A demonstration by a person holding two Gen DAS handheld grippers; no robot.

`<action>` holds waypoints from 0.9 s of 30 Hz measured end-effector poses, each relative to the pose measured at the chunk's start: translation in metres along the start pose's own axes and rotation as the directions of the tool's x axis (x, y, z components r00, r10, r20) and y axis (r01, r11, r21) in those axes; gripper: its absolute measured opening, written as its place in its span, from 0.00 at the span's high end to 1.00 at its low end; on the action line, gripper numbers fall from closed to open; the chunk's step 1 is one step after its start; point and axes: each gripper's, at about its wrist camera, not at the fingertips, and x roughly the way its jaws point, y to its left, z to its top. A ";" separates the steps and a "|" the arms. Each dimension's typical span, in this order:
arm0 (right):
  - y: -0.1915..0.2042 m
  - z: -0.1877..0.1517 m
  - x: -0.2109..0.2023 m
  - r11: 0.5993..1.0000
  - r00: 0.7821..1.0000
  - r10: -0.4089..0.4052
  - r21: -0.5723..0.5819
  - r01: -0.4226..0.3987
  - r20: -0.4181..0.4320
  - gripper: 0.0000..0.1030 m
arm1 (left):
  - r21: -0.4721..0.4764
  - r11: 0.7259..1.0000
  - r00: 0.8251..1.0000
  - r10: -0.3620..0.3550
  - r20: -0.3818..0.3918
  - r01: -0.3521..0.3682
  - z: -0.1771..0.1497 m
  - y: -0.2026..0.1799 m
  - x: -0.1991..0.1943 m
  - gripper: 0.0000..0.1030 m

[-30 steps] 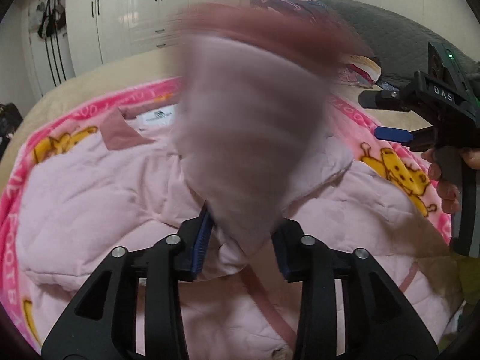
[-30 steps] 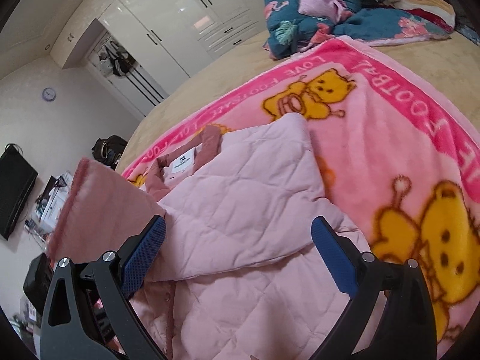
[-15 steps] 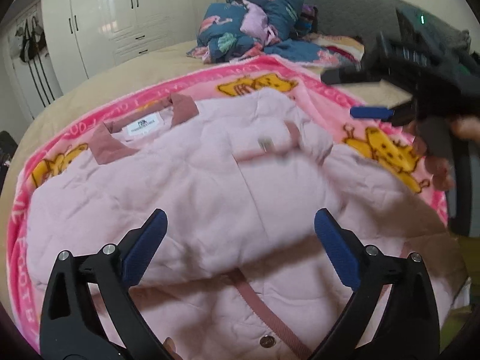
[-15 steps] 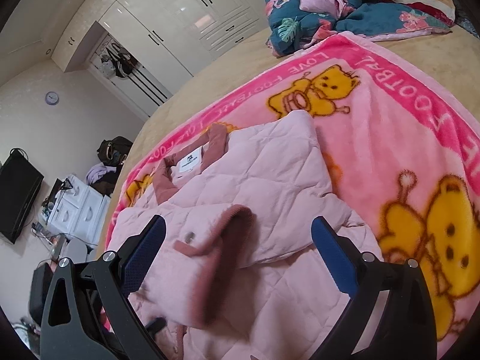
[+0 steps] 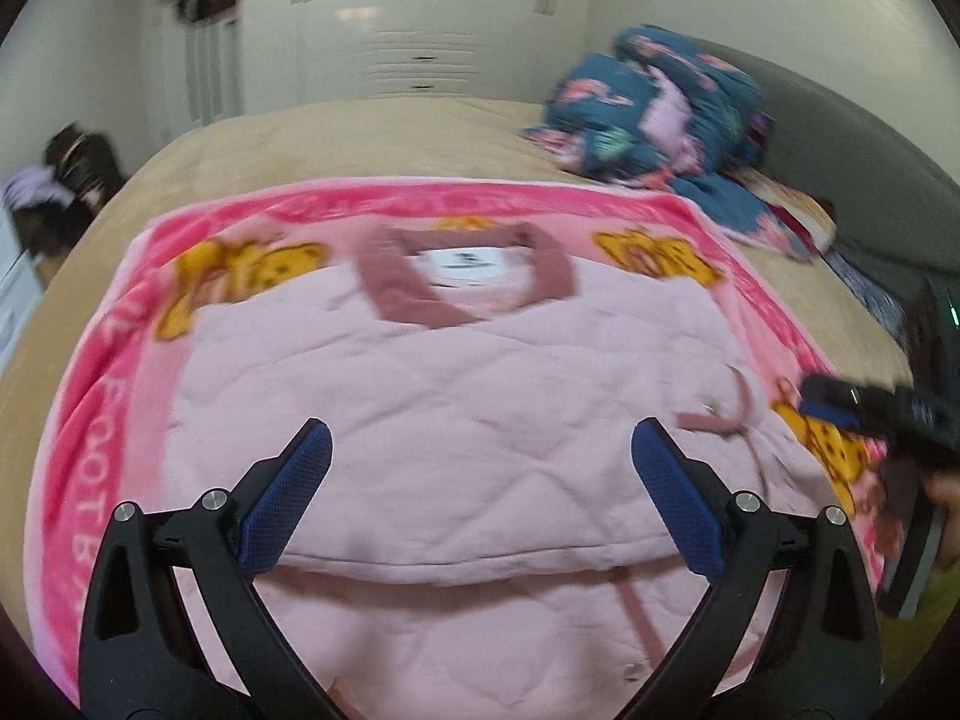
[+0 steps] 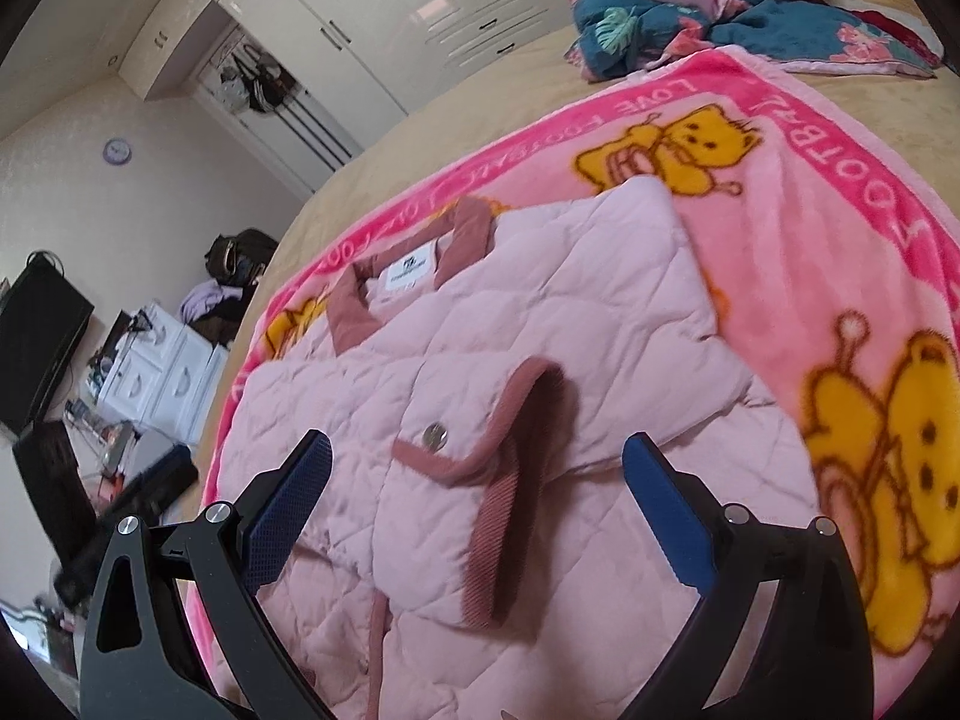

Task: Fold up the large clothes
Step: 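Move the right gripper to the dark pink ribbed front trim edge, then close the right gripper on the ribbed front trim edge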

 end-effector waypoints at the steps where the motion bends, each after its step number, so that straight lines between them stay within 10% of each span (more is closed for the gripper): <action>1: 0.002 -0.002 0.003 1.000 1.000 0.000 -0.006 0.000 -0.009 0.06 | -0.030 0.999 1.000 0.012 0.000 -0.012 0.002 0.011 -0.001 0.09; 21: 0.009 -0.046 0.067 0.994 0.986 0.014 0.105 0.004 -0.168 0.07 | -0.353 0.924 0.986 0.164 0.025 -0.145 0.000 0.136 -0.023 0.09; 27: 0.020 -0.045 0.062 1.000 0.992 0.005 0.022 -0.002 -0.128 0.60 | -0.402 0.908 0.989 0.146 0.038 -0.119 0.000 0.149 -0.023 0.09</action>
